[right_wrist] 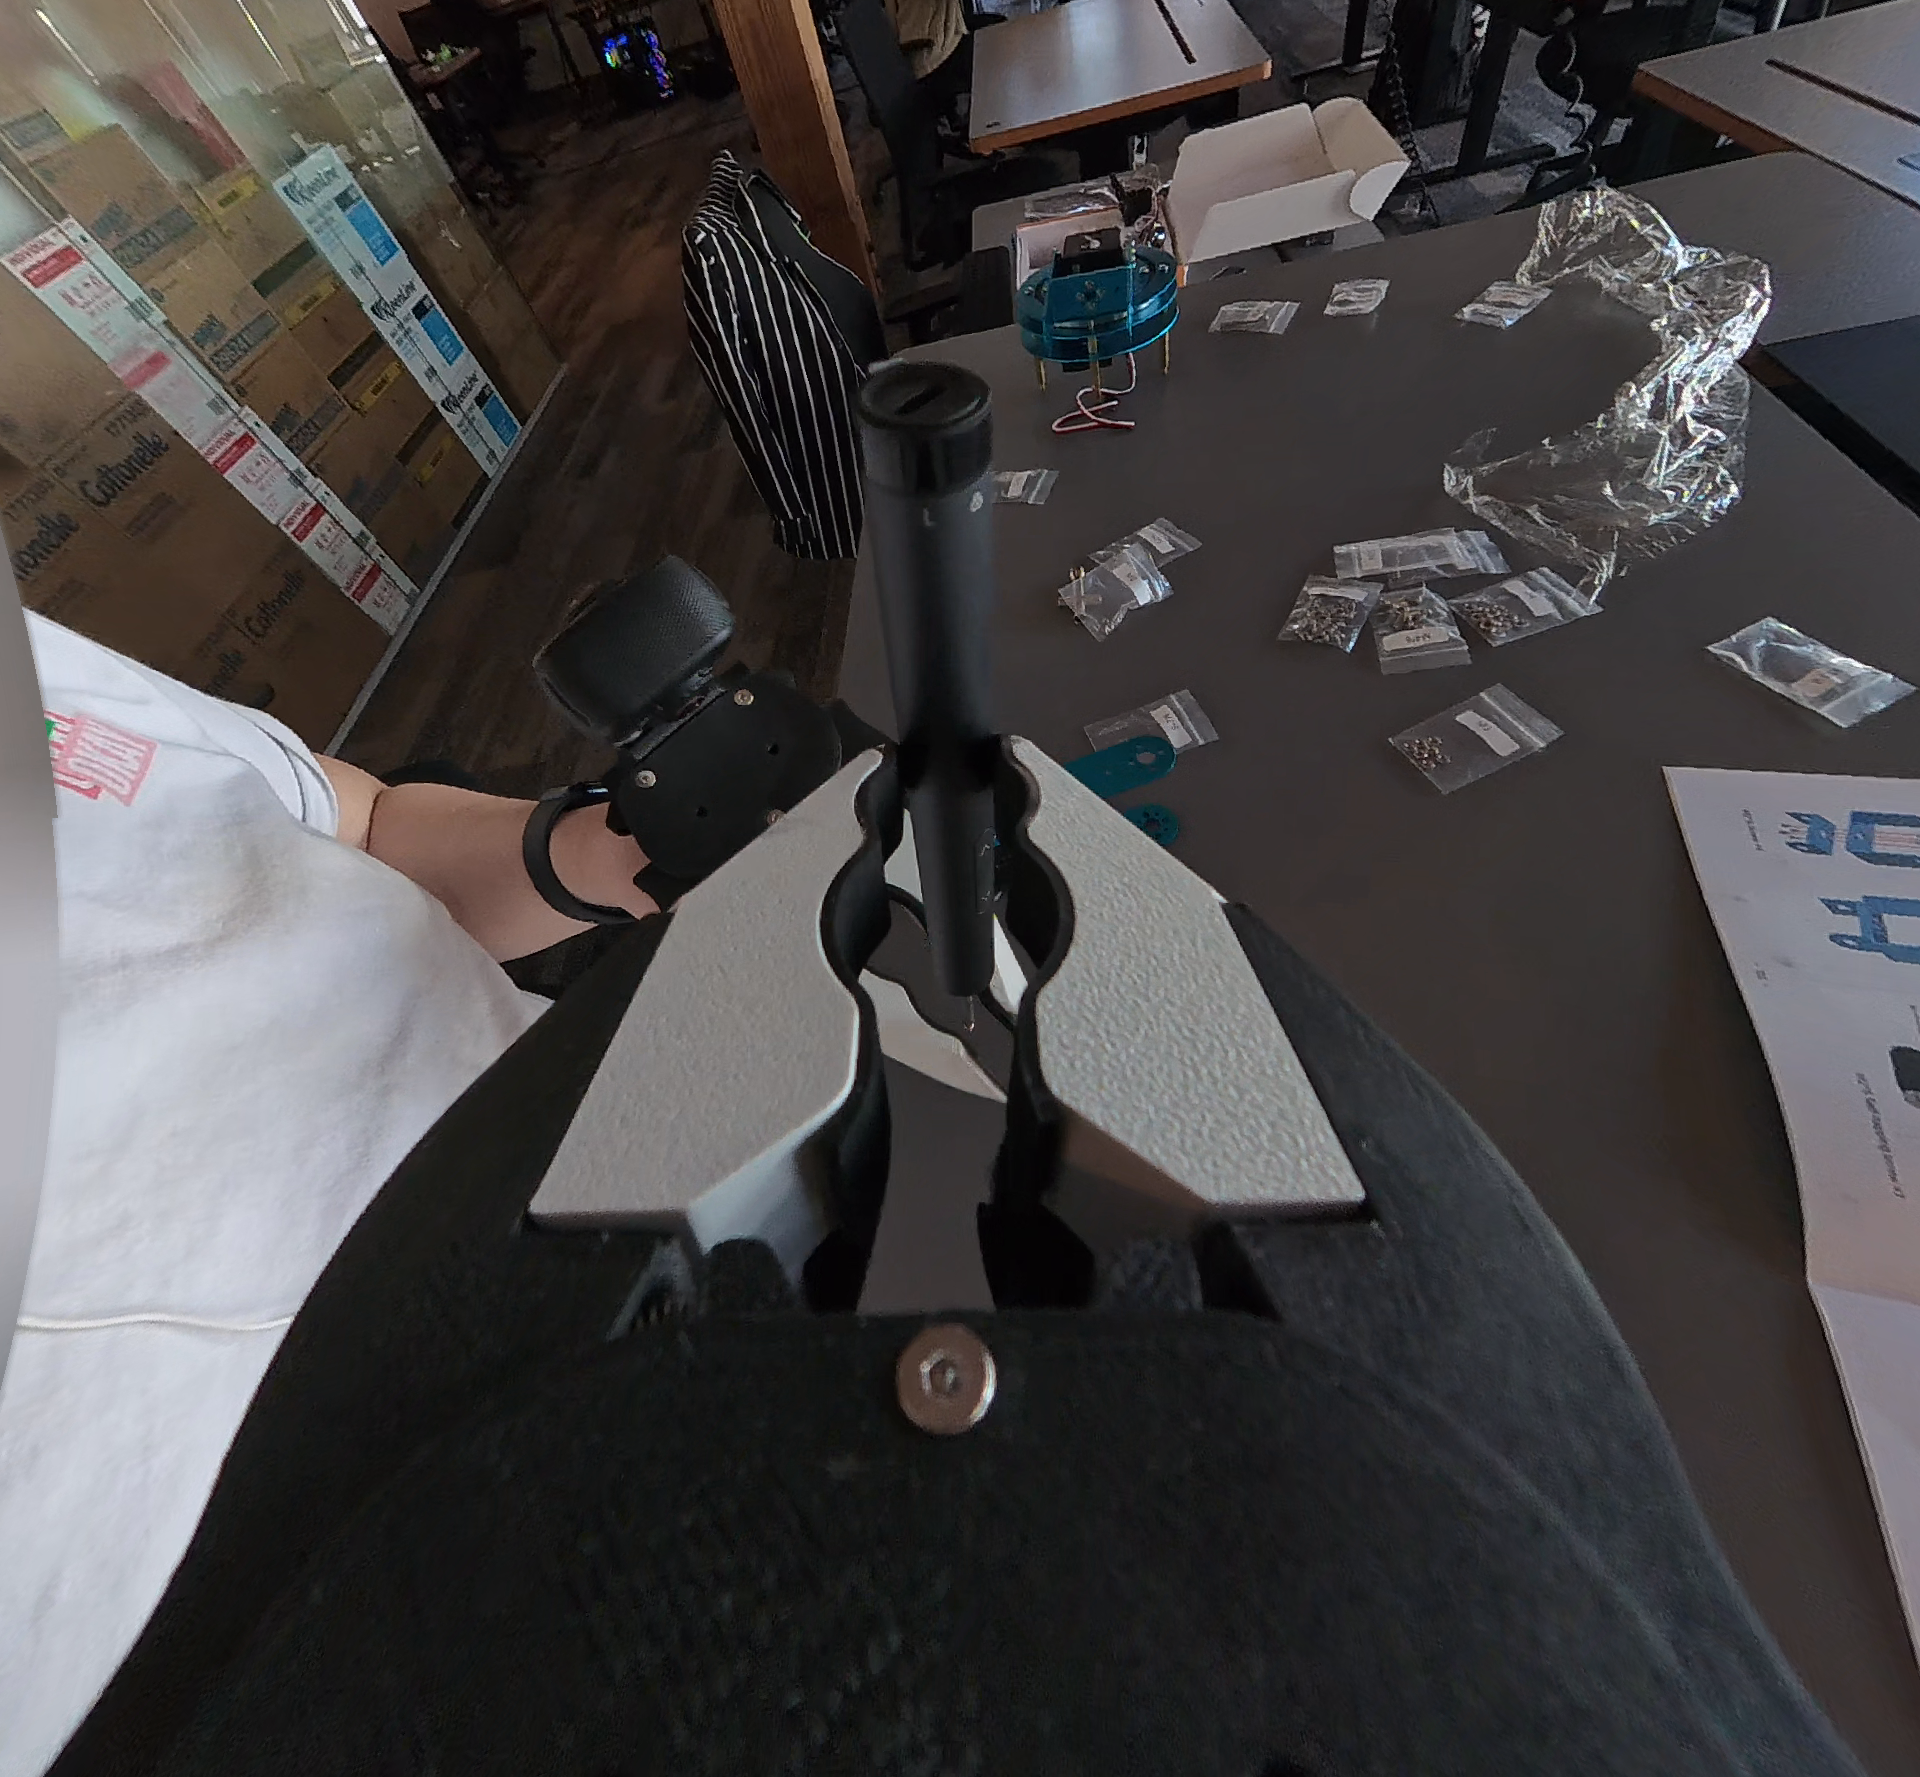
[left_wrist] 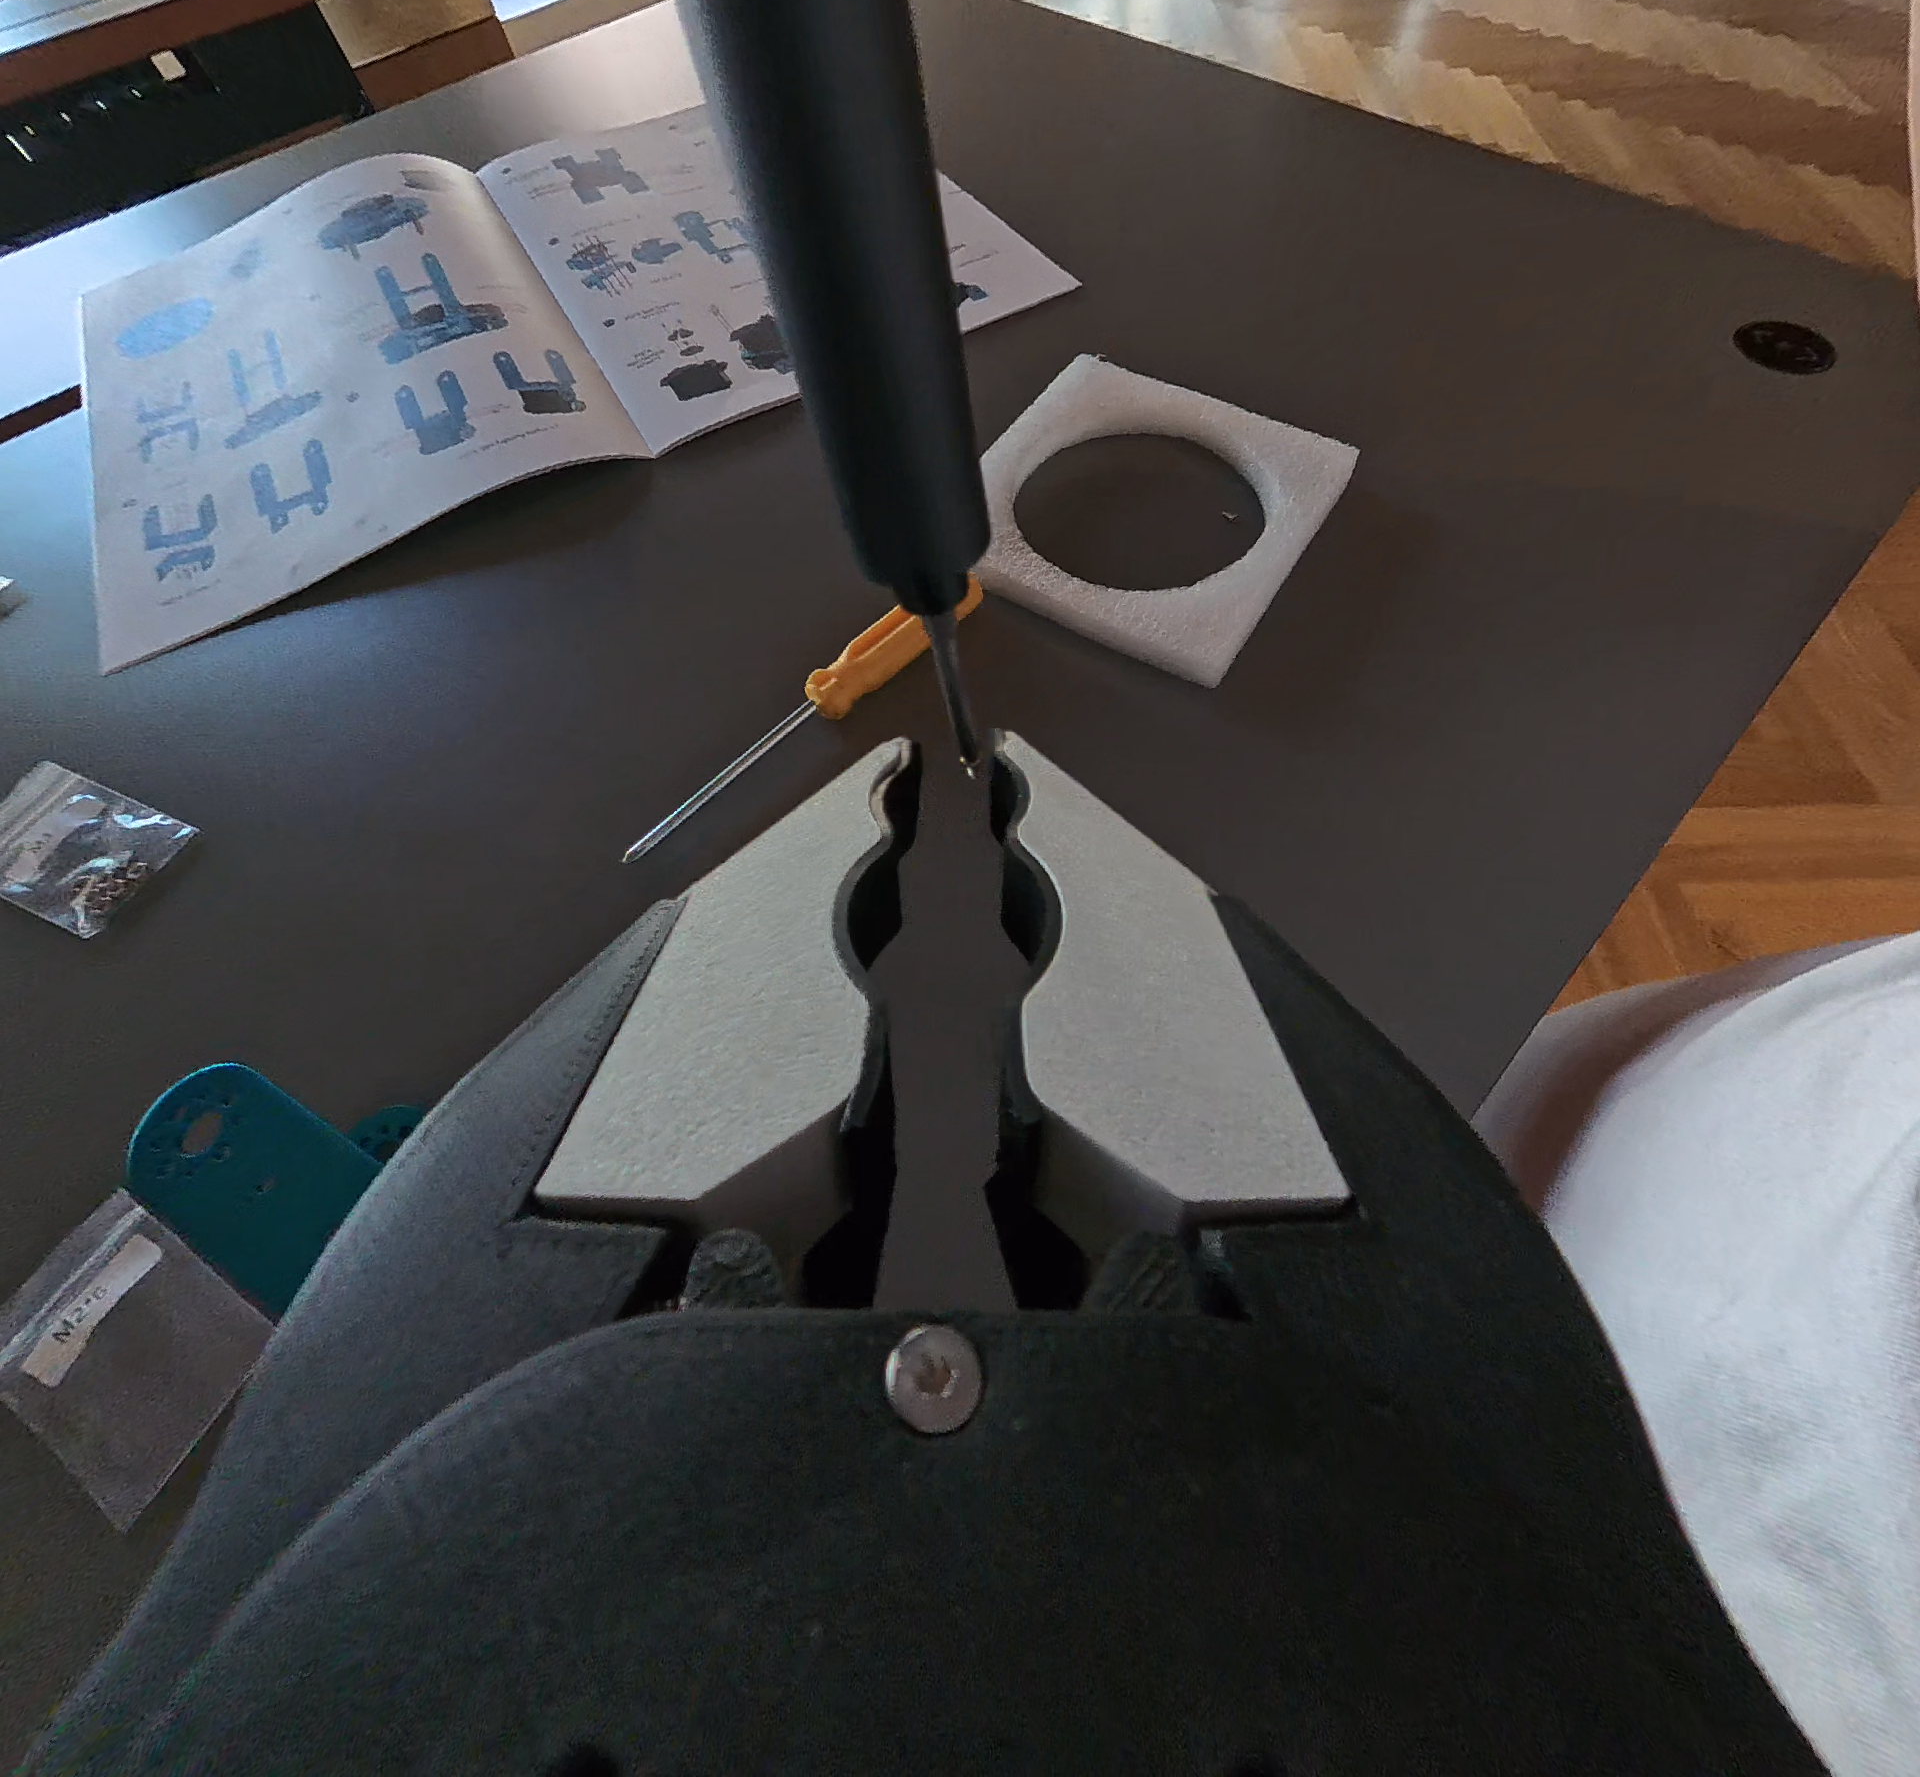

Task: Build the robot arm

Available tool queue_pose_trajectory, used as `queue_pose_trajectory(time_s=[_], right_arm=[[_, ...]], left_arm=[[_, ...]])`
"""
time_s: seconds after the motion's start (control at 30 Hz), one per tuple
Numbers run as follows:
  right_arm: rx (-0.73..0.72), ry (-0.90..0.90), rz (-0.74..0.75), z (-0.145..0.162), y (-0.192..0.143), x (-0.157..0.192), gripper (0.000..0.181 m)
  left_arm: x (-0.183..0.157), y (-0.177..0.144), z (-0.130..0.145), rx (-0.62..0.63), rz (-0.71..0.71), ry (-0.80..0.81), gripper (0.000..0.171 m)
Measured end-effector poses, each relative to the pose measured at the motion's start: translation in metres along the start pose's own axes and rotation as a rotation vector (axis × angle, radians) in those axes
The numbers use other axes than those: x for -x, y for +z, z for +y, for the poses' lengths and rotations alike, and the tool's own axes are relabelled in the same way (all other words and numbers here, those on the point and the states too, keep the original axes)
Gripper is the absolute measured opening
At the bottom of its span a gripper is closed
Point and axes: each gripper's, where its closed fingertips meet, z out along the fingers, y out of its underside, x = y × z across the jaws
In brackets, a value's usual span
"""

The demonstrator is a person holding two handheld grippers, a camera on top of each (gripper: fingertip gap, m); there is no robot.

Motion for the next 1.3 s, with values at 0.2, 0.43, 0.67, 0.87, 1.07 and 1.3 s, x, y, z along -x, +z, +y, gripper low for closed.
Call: queue_pose_trajectory(time_s=[0.2,0.43,0.67,0.87,1.07,1.3], right_arm=[[0.002,-0.012,-0.006,-0.003,0.006,0.000,0.016],[-0.017,-0.050,-0.075,-0.007,0.032,0.001,0.016],[-0.021,-0.122,-0.138,-0.014,0.089,-0.002,0.016],[-0.049,-0.107,-0.126,-0.013,0.110,-0.007,0.016],[-0.030,-0.095,-0.079,-0.008,0.117,-0.013,0.016],[-0.018,-0.063,-0.052,-0.001,0.119,-0.016,0.016]], left_arm=[[-0.002,-0.003,0.001,-0.020,0.035,-0.023,0.021],[0.039,-0.061,-0.004,-0.141,0.015,-0.146,0.035],[0.079,-0.116,-0.028,-0.180,0.118,-0.047,0.057],[0.088,-0.105,-0.026,-0.146,0.198,0.030,0.035],[0.091,-0.090,-0.017,-0.134,0.281,0.075,0.021],[0.088,-0.085,-0.011,-0.151,0.331,0.085,0.017]])
